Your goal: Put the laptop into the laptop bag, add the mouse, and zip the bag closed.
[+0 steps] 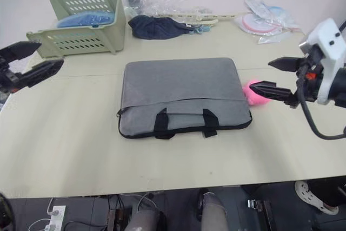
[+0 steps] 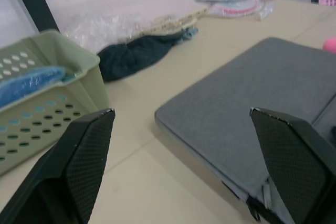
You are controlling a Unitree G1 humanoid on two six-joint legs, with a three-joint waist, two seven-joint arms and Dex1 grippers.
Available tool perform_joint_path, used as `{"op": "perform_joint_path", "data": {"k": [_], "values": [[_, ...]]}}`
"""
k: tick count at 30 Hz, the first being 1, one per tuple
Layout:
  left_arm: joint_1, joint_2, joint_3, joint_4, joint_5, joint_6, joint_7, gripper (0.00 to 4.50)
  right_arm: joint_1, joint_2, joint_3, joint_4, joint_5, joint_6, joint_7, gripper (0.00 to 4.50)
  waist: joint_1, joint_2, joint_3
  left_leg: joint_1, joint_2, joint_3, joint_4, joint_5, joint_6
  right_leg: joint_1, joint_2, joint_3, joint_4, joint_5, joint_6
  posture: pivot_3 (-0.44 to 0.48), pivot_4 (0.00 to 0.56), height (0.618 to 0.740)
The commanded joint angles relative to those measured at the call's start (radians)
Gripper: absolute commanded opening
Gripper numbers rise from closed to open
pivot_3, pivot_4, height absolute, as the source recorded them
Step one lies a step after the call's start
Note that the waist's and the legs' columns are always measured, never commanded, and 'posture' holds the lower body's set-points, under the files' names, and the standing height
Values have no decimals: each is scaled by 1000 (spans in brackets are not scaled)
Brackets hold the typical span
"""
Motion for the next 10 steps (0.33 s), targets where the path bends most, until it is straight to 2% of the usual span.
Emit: {"op": "perform_joint_path", "data": {"k": [1, 6, 10], "values": [[16, 60, 106, -104, -164, 146, -43, 4480, -36, -35, -50, 11, 33, -31, 48, 4337, -2, 0, 0, 0, 0, 0, 0, 0, 0, 0, 0, 0, 0, 0, 0, 0, 150, 740], [0, 64, 134, -114, -263, 201, -7, 4480, -41, -51, -25, 29, 24, -64, 81, 4337, -1, 1, 0, 1, 0, 0, -1, 0, -2, 0, 0, 0, 0, 0, 0, 0, 150, 740], [1, 74, 128, -92, -275, 209, 32, 4480, -54, -63, -7, 31, 26, -72, 88, 4337, -4, 1, 0, 1, 0, 1, -1, 1, -2, 0, 1, 0, 1, 0, 0, 0, 150, 740]]}}
